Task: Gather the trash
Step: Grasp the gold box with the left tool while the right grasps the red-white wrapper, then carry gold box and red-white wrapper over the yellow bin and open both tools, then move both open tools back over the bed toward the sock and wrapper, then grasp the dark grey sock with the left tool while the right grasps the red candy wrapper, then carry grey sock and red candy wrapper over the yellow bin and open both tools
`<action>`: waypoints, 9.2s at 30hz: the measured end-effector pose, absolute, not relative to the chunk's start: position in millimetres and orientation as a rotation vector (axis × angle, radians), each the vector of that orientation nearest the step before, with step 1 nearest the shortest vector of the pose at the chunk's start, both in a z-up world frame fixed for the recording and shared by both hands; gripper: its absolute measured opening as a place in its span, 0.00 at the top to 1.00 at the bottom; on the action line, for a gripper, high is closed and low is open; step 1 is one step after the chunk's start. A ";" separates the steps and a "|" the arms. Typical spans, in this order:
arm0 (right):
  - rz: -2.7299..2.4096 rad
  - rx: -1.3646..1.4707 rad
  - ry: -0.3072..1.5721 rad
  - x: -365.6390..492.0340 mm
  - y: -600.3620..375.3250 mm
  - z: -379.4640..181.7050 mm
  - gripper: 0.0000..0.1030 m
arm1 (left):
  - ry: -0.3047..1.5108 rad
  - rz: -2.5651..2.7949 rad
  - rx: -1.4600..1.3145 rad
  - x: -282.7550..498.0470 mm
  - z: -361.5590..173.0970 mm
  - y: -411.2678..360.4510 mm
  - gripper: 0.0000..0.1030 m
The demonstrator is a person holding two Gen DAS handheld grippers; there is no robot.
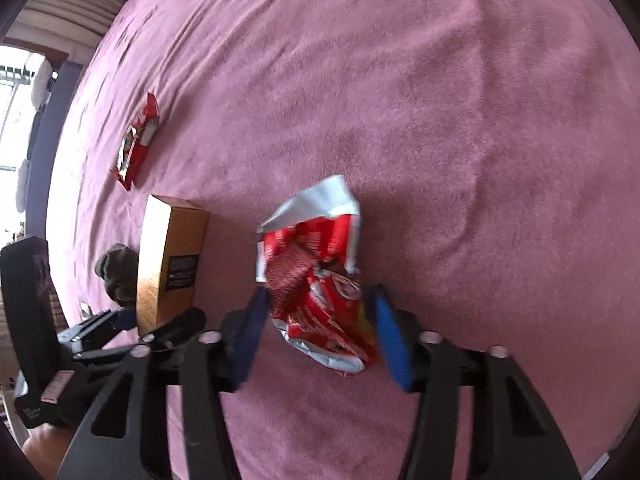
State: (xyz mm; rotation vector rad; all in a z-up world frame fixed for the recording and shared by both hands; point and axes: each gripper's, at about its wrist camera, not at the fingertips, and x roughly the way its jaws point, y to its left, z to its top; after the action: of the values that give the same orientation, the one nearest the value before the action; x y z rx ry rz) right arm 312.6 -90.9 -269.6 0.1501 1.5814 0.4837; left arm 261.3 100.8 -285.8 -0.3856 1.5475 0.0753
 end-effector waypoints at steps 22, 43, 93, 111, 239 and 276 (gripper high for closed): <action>0.480 0.186 1.552 213.0 -170.7 -217.1 0.66 | 1.542 -0.043 -0.387 177.0 -243.0 50.4 0.59; 0.304 0.340 1.496 65.7 -341.5 -178.0 0.66 | 1.589 -0.318 -0.266 81.5 -211.0 -151.1 0.65; -0.079 0.649 1.351 9.0 -686.9 -195.5 0.65 | 1.636 -0.753 0.191 98.4 -223.2 -519.6 0.65; -0.086 0.650 1.334 21.0 -689.5 -188.0 0.44 | 1.597 -0.728 0.277 95.7 -220.0 -514.8 0.24; 0.503 0.280 1.612 243.7 -29.2 -234.3 0.70 | 1.441 -0.044 -0.549 183.1 -237.0 190.9 0.59; 0.269 0.478 1.441 10.0 -337.7 -146.6 0.69 | 1.566 -0.473 -0.169 42.6 -172.3 -142.3 0.59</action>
State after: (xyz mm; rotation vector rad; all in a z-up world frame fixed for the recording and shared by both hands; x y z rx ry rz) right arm 10.0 -337.7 -146.6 0.4779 1.4407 0.2685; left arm 42.6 -142.3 -172.3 -0.1691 1.5662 -0.4726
